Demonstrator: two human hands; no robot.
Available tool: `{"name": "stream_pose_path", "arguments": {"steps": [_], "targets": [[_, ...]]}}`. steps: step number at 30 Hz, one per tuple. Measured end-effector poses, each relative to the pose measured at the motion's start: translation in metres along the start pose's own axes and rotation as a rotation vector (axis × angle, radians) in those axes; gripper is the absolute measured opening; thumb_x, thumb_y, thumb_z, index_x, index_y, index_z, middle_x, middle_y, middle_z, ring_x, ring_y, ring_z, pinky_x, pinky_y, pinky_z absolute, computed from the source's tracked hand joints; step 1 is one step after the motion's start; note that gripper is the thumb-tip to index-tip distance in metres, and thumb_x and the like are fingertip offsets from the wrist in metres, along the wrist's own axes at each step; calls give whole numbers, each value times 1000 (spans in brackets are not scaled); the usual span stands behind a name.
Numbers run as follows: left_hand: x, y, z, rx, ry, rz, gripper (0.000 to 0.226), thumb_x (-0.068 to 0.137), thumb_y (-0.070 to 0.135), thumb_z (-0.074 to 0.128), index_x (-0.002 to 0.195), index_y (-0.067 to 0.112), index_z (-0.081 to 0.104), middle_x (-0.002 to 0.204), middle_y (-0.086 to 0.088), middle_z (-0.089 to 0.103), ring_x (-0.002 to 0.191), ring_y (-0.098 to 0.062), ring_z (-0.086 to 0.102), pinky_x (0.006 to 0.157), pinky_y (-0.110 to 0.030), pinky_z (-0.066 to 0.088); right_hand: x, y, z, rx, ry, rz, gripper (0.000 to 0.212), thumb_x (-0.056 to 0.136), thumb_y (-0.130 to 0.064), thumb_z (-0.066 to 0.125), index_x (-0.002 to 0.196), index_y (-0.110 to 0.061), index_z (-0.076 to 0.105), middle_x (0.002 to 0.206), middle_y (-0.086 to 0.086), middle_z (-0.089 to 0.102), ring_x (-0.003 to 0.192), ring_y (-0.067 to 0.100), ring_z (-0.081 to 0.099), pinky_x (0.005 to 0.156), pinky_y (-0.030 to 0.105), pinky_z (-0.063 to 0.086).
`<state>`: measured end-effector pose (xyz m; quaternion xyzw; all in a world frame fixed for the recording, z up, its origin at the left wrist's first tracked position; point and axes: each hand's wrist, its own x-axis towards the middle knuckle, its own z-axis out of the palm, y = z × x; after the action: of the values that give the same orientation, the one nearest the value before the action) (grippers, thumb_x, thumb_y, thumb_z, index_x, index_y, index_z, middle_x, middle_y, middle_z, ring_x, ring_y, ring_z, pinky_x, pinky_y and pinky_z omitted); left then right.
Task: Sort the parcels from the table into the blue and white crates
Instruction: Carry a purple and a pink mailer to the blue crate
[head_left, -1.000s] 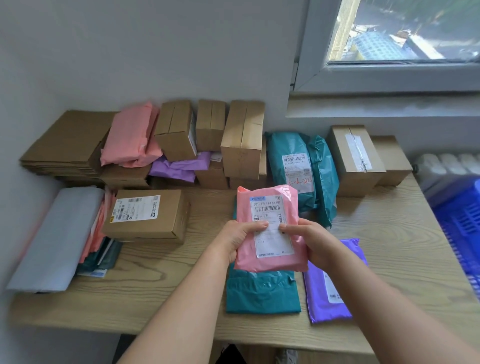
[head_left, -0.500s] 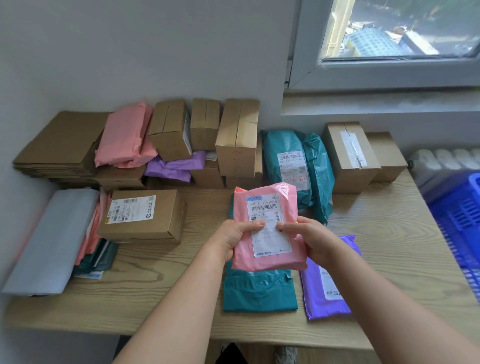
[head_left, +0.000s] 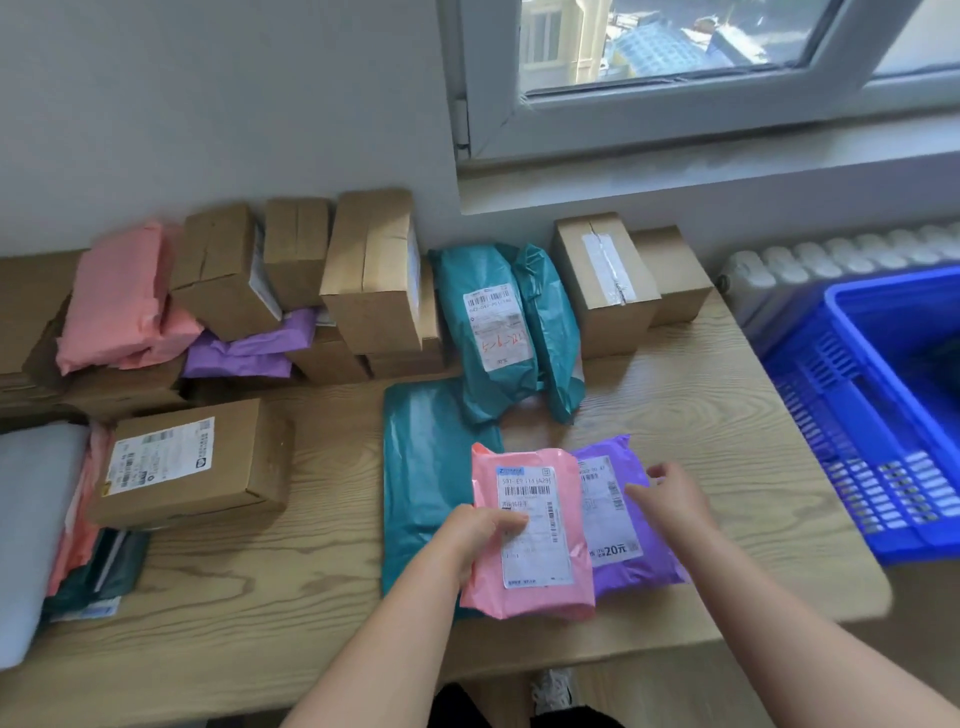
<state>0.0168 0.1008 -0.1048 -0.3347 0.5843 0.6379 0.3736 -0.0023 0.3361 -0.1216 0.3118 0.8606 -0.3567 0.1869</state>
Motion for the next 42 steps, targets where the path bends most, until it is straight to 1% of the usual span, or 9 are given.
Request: {"name": "stream_pose_path", "arguments": {"steps": [3,6,9,13,20,27,30,37,42], "targets": [[4,-6,17,10,5,-3,22,88,0,67,110,0,71,99,-15,76,90,-31,74,70,-39,61,-7,18,-3,1,-89,56,61,85,-23,74,137,-4,48,132,17,59,117,31,58,88,33,44],[7,-12,29,14,12,-12,22,90,0,65,110,0,71,100,-15,76,91,-31,74,73,-40,61,-12,28,5,115,-175,95,48,85,-14,73,128,-4,52,113,13,65,94,23,60,70,29,44],[8,-14,35,-11,1,-25,20,91,-1,62,109,1,70,102,-16,76,94,-33,73,76,-41,60,-12,34,14,194,-222,130,29,79,-12,75,105,-8,63,99,7,71,89,25,68,84,38,55],[9,-13,35,-38,-50,-49,21,94,0,59,112,2,69,106,-17,75,99,-33,72,84,-45,59,-2,44,23,284,-275,145,33,66,-10,76,99,-9,70,94,11,75,90,30,71,89,49,56],[9,6,5,-181,-164,-42,26,93,2,57,115,10,68,106,-15,75,98,-34,72,82,-47,57,-30,24,4,590,-301,173,24,81,14,62,94,-6,69,80,9,75,62,22,71,50,27,56],[19,30,-10,-244,-226,6,30,88,2,57,116,10,67,103,-19,74,97,-38,69,87,-52,53,-42,24,-14,819,-117,136,30,84,11,60,108,-5,68,100,12,75,89,30,72,71,35,58],[21,35,8,-206,-263,12,34,84,2,57,116,11,66,101,-18,74,95,-37,70,87,-53,53,-49,36,-29,905,-34,151,30,85,10,58,110,-5,68,103,14,74,90,31,71,67,34,57],[8,44,109,-30,-383,64,37,85,2,56,120,10,66,110,-18,73,98,-36,70,88,-51,54,-62,91,-88,1067,154,165,33,84,11,55,111,-4,68,103,15,74,93,34,71,74,39,59],[-3,35,217,89,-464,106,27,88,3,55,109,11,69,99,-13,76,83,-30,73,78,-44,57,-54,164,-166,1096,271,161,30,82,11,57,106,-2,70,102,16,75,93,34,72,83,44,59]]}}
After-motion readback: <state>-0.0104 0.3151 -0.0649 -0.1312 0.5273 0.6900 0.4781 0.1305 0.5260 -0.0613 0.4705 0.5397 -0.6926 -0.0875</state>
